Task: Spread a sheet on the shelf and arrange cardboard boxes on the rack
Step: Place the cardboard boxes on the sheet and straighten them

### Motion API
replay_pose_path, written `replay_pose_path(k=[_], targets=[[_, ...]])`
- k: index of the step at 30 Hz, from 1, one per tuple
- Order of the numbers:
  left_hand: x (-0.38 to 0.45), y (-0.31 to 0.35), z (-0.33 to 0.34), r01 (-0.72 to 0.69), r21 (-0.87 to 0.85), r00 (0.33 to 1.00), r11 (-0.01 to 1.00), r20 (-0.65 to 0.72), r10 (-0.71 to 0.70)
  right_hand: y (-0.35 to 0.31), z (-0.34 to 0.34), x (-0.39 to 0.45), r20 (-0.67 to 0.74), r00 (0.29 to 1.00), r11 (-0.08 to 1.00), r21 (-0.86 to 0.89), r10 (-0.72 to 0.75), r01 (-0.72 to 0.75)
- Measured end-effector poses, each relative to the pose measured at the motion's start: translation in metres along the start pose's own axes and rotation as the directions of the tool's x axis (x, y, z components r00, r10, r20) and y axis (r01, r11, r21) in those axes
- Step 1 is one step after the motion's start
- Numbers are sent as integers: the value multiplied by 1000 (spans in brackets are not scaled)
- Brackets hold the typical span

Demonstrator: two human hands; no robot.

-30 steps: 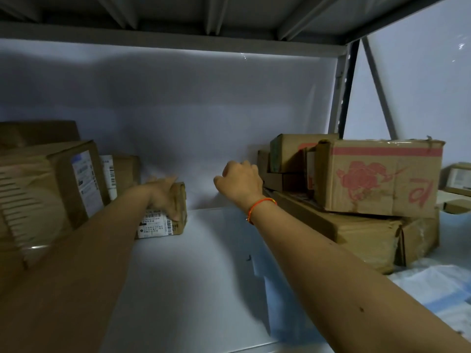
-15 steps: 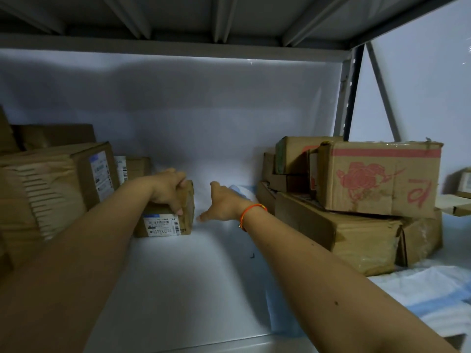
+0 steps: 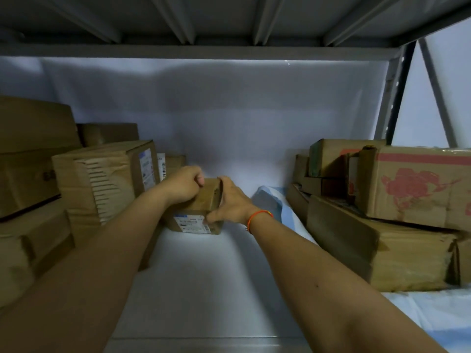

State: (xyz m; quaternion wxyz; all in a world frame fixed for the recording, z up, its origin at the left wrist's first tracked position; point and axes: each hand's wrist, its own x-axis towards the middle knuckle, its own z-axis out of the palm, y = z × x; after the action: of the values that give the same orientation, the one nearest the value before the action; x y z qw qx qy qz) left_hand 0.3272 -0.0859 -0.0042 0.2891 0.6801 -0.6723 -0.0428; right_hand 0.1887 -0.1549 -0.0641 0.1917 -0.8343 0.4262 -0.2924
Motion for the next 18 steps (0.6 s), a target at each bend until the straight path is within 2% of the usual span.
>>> replay_pose_path(k=[2, 5, 7, 8, 9, 11, 14, 16, 18], targets=[[4, 0, -1, 42, -24, 977, 999, -209, -46, -9, -9, -5, -52, 998, 998, 58, 21, -18], [8, 13, -5, 118, -151, 851, 981, -494, -178, -27, -37, -8, -229, 966, 980, 183, 121, -80], [9, 30, -7, 127, -344, 768, 930, -560, -312, -41, -65, -10, -357, 917, 956, 285, 176, -73], [9, 37, -7, 110, -441, 752, 891, -549, -364, -47, -79, -10, -403, 893, 937, 344, 202, -57], [10, 48, -6, 76, -523, 768, 849, -512, -385, -53, -98, -16, -440, 869, 915, 401, 226, -35], [13, 67, -4, -10, -639, 845, 770, -416, -335, -63, -135, -24, -473, 842, 866, 499, 260, 12], [19, 102, -5, -108, -766, 927, 634, -308, -214, -66, -195, -41, -533, 806, 877, 479, 258, 36], [22, 130, -6, -174, -814, 945, 555, -296, -138, -65, -230, -57, -532, 816, 909, 416, 229, 16], [27, 160, -4, -231, -829, 951, 510, -304, -63, -64, -261, -81, -468, 861, 943, 332, 197, -35]])
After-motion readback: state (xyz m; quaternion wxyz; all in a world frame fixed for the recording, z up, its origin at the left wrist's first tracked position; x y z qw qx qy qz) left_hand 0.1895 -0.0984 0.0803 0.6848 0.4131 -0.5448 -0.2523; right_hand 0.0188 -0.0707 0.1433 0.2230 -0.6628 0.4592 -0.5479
